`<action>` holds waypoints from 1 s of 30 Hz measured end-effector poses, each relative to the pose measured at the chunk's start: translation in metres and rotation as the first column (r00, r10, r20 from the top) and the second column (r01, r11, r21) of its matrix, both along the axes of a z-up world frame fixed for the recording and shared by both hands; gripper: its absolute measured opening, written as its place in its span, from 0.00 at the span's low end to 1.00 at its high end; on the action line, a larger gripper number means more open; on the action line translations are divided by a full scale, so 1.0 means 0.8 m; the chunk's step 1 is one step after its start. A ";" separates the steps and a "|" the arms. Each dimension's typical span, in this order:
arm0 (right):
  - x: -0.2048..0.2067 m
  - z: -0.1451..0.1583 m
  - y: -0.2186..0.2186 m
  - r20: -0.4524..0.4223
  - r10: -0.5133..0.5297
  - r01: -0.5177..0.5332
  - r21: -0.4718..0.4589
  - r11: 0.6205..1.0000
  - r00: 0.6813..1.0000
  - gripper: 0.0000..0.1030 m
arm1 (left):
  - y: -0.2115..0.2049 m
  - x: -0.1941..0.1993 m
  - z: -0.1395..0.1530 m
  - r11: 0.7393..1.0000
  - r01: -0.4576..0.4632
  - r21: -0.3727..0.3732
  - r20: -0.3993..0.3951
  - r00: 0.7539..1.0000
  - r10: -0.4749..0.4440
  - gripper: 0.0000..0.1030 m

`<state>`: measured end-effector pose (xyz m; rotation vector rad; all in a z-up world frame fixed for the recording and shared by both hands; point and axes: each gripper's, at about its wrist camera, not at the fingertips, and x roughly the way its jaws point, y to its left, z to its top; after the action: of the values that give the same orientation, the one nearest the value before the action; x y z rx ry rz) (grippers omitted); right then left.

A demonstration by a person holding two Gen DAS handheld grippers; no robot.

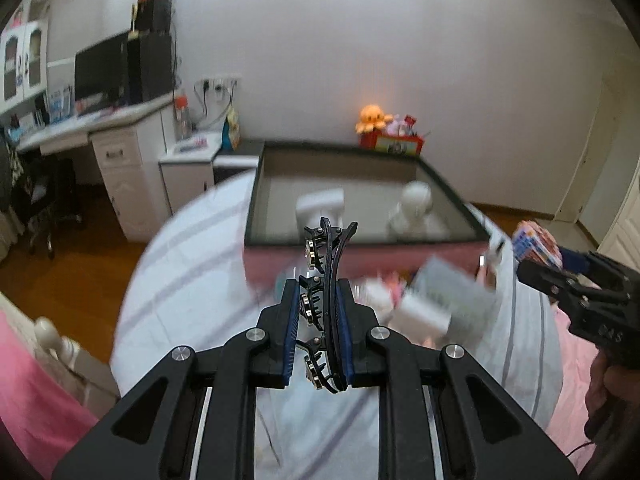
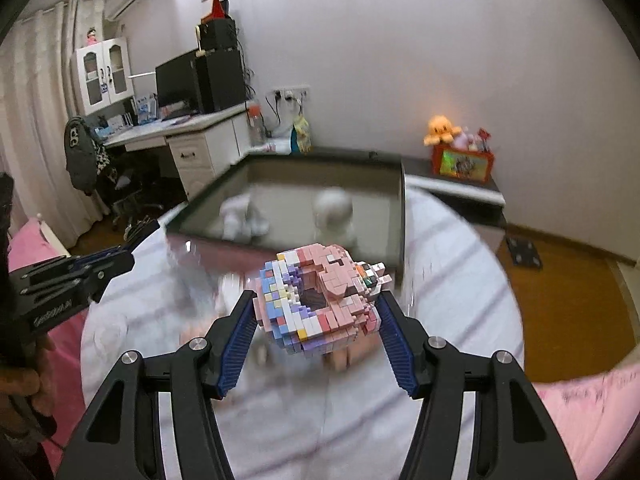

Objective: Organize rigid objects
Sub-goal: 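Grasp the black hair clip with the left tool while the right tool grasps the pink block figure, then place the hair clip and block figure into the box and open both tools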

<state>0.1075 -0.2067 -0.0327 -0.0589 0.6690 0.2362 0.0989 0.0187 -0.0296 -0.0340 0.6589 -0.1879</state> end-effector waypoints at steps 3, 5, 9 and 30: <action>0.047 0.024 0.007 0.007 0.024 -0.025 0.020 0.999 1.000 0.59 | -0.006 0.032 0.026 1.000 0.009 -0.002 0.036 0.999 -0.009 0.17; 0.077 0.034 0.012 0.002 0.031 -0.031 0.026 0.999 1.000 0.59 | -0.007 0.055 0.038 1.000 0.010 -0.007 0.045 0.999 -0.010 0.17; 0.143 0.035 0.021 -0.045 0.030 -0.028 0.039 0.999 0.999 0.59 | -0.020 0.112 0.047 1.000 0.010 -0.006 0.037 0.999 -0.010 0.17; 0.268 -0.054 0.012 -0.270 -0.040 0.042 0.003 0.999 0.962 0.66 | -0.057 0.256 -0.046 0.998 -0.028 0.052 -0.177 0.983 0.037 0.45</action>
<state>0.3219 -0.1972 -0.0759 -0.0036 0.9405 0.2089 0.3040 -0.0266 -0.0660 -0.0139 0.8409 -0.1381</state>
